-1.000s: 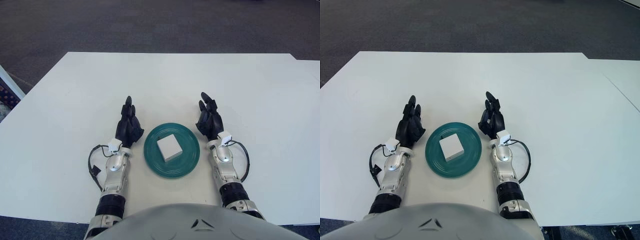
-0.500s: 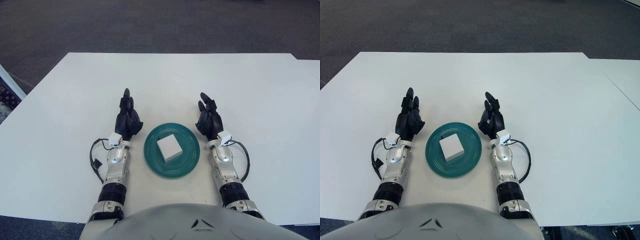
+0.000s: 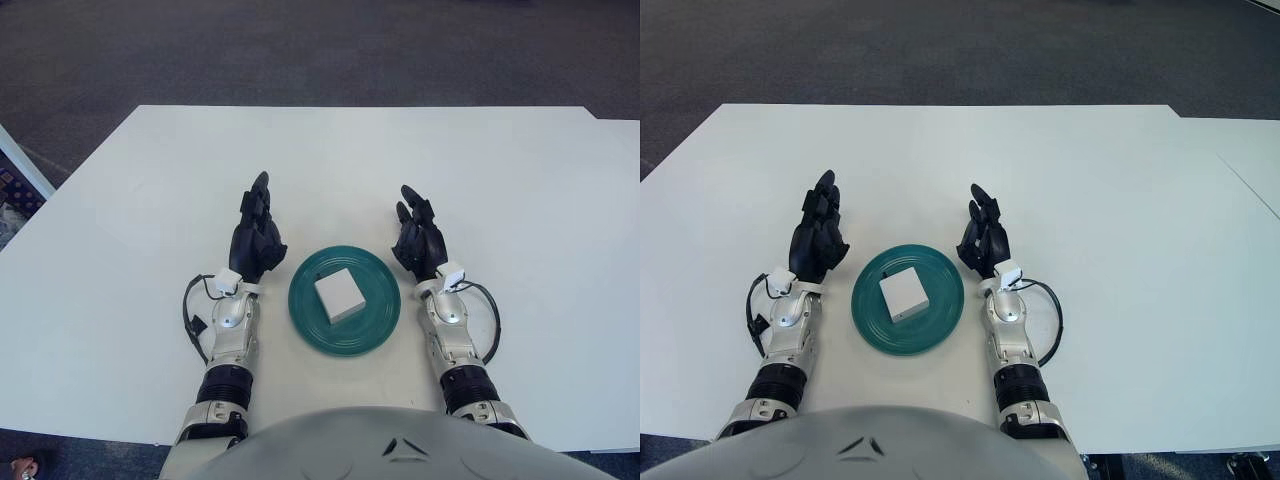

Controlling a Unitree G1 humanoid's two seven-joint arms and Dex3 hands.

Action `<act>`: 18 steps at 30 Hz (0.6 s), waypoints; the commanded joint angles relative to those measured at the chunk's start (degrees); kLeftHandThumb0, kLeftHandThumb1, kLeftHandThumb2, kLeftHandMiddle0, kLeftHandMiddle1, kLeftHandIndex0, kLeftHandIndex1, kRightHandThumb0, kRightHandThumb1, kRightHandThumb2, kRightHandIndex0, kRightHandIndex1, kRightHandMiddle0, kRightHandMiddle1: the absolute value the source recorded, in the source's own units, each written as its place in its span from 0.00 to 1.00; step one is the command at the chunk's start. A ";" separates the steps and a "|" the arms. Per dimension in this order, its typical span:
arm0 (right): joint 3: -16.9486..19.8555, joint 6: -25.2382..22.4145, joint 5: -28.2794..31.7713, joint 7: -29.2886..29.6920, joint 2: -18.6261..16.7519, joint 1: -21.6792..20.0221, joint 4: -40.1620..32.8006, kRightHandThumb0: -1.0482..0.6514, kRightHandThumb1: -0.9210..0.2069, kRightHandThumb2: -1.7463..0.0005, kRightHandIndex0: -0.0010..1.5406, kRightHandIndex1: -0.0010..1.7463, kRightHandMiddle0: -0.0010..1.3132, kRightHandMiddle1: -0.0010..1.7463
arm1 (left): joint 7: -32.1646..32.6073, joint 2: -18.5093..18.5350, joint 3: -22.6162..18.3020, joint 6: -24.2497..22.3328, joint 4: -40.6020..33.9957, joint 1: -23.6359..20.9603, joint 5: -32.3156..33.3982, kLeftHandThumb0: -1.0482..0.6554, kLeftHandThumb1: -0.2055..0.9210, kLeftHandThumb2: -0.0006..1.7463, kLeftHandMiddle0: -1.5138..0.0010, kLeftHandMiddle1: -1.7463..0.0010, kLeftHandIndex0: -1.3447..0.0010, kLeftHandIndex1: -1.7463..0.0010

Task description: Put the charger into the plate.

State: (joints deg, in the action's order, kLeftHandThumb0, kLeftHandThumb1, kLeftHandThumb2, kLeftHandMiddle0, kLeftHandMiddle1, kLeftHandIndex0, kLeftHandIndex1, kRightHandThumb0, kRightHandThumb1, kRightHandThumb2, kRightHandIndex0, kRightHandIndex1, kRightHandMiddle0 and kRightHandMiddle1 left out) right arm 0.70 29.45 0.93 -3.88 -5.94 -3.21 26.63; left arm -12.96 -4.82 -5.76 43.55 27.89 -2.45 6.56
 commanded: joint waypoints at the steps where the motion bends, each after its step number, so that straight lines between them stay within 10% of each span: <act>1: 1.72 -3.39 2.06 -2.04 2.55 9.40 5.01 0.06 0.00 0.43 0.09 0.00 0.00 0.19 | -3.17 -3.47 -0.21 2.87 8.97 7.24 4.90 0.00 1.00 0.42 0.99 1.00 1.00 0.31; 7: 1.83 -5.87 2.21 -3.97 4.03 10.00 1.39 0.08 0.00 0.44 0.06 0.00 0.00 0.13 | -6.67 -2.82 0.27 3.17 8.34 8.10 6.01 0.00 1.00 0.42 1.00 1.00 1.00 0.53; 15: 1.94 -5.84 3.52 -6.23 4.52 10.38 -1.10 0.08 0.00 0.46 0.02 0.00 0.00 0.08 | -9.27 -2.45 -0.12 4.99 8.97 8.55 6.10 0.00 1.00 0.42 0.98 1.00 1.00 0.34; 18: 2.10 -5.30 3.64 -6.25 4.96 9.92 -0.65 0.07 0.00 0.46 0.01 0.00 0.00 0.08 | -7.27 -2.56 -0.06 4.46 7.73 9.13 4.01 0.00 1.00 0.42 0.99 1.00 1.00 0.45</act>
State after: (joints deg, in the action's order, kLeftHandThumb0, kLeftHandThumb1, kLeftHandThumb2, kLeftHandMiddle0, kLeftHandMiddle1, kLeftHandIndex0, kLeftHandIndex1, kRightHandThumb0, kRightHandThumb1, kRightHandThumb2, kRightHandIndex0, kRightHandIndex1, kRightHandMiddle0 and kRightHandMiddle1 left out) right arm 1.15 26.77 3.56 -9.86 -2.72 1.11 21.06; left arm -21.22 -4.63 -5.83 47.12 27.86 -2.38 9.28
